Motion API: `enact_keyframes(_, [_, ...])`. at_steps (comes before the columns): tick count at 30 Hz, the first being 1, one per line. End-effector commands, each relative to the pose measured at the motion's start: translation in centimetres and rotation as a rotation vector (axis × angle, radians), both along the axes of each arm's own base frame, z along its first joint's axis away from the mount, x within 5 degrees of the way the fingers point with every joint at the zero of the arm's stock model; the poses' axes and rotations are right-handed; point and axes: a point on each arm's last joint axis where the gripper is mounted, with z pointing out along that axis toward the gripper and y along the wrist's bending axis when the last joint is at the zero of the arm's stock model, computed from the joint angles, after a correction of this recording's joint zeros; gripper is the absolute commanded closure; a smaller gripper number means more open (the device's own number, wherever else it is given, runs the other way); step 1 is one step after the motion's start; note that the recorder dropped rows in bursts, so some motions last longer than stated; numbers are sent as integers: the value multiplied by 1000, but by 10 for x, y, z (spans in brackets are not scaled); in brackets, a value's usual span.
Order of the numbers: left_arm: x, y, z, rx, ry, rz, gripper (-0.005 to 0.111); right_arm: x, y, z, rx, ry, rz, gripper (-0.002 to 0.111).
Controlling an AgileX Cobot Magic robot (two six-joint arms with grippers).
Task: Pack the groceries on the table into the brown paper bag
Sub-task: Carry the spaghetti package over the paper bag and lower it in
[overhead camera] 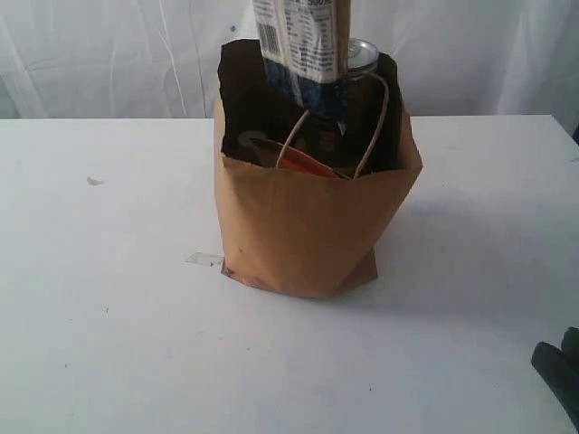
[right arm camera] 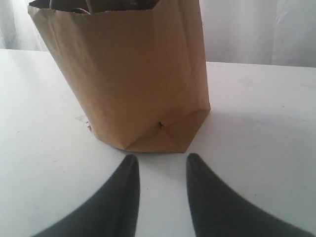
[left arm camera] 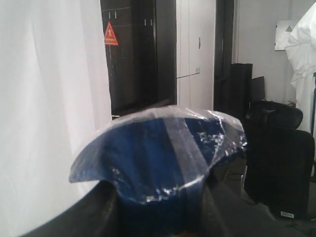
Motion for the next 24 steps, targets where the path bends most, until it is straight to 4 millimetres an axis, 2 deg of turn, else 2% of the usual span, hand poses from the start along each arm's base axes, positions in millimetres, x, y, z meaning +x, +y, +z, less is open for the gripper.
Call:
enact_keyframes(1, [-4, -2, 12, -56, -47, 43, 107, 0, -1, -1, -4, -6, -7, 77])
enact_keyframes(8, [-3, 0, 18, -66, -69, 85, 107, 0, -1, -1, 3, -3, -7, 77])
enact_keyframes(10, [-8, 1, 27, -78, -100, 56, 107, 0, -1, -1, 3, -3, -7, 77])
enact_keyframes(13, [-16, 11, 54, -136, -167, 105, 107, 0, -1, -1, 3, -3, -7, 77])
enact_keyframes(15, [-17, 13, 60, -152, -176, 127, 107, 0, -1, -1, 3, -3, -7, 77])
enact_keyframes(18, [-8, 9, 52, -87, -188, 166, 107, 0, -1, -1, 3, -3, -7, 77])
enact_keyframes(24, [23, -21, 16, -15, -57, 36, 107, 0, -1, -1, 3, -3, -7, 77])
